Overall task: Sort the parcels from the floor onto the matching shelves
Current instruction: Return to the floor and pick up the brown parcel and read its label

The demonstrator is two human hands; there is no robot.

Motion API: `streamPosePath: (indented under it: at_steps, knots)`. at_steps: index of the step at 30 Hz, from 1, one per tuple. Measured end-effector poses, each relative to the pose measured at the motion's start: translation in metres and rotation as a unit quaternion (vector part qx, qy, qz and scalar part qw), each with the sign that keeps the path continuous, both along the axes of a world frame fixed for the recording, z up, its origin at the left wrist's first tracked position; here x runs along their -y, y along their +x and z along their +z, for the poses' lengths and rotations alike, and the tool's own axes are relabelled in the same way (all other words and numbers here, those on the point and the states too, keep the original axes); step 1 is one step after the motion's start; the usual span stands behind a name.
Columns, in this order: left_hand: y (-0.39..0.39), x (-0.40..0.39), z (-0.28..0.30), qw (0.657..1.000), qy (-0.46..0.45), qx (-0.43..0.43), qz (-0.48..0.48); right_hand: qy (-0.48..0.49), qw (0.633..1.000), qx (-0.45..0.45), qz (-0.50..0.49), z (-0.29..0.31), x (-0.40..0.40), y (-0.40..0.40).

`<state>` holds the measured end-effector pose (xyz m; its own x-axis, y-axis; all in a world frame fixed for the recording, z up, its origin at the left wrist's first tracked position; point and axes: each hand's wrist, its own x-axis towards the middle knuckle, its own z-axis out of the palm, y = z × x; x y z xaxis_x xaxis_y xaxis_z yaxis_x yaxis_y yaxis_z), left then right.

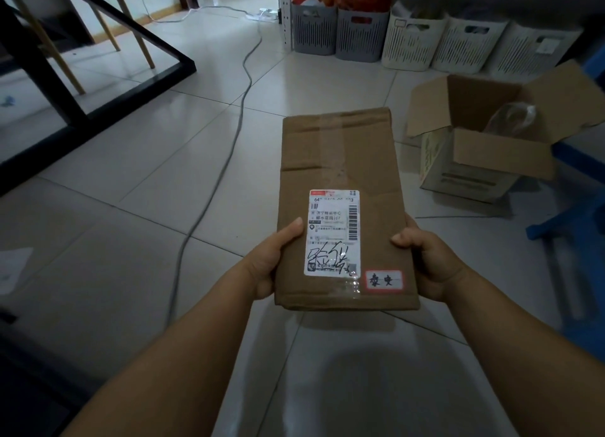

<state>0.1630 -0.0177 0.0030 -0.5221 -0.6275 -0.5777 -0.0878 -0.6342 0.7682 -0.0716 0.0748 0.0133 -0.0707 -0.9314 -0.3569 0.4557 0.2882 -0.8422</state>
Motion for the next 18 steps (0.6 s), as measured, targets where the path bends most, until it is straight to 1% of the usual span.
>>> streamPosePath:
  at_steps: [2,3,5,6,7,8,9,10,11,12,14,16,18]
  knots:
    - [-0.001,0.001,0.0,0.999,-0.014,0.002,0.028,0.008,0.999,-0.033,-0.014,0.004,0.002,0.002]
    - [-0.003,0.001,0.001,0.999,-0.023,0.006,0.049,0.015,0.997,-0.064,-0.034,0.005,0.004,0.003]
    - [-0.01,0.001,0.0,0.996,-0.043,0.015,0.079,0.027,0.983,-0.163,-0.081,0.008,0.008,0.006]
    - [-0.013,0.001,0.002,0.994,-0.058,0.019,0.09,0.029,0.965,-0.241,-0.099,0.009,0.009,0.007]
    - [-0.015,0.0,0.004,0.992,-0.072,0.026,0.099,0.024,0.935,-0.338,-0.108,0.012,0.01,0.009]
    - [-0.016,0.0,0.004,0.991,-0.08,0.027,0.107,0.009,0.892,-0.44,-0.105,0.014,0.011,0.013]
    - [-0.016,0.001,0.004,0.99,-0.086,0.028,0.112,-0.012,0.839,-0.534,-0.1,0.017,0.011,0.016]
    - [-0.016,0.003,0.004,0.989,-0.094,0.028,0.114,-0.035,0.788,-0.607,-0.098,0.021,0.011,0.022]
    - [-0.015,0.004,0.004,0.987,-0.104,0.027,0.118,-0.058,0.746,-0.656,-0.098,0.023,0.011,0.027]
    - [-0.015,0.005,0.005,0.986,-0.113,0.021,0.122,-0.083,0.715,-0.687,-0.098,0.025,0.01,0.032]
    - [-0.014,0.004,0.009,0.983,-0.124,0.002,0.133,-0.131,0.672,-0.723,-0.096,0.023,0.01,0.04]
    - [-0.013,0.005,0.01,0.981,-0.133,-0.009,0.139,-0.164,0.644,-0.741,-0.093,0.02,0.01,0.045]
    - [-0.013,0.006,0.009,0.98,-0.139,-0.013,0.14,-0.182,0.629,-0.751,-0.085,0.017,0.011,0.049]
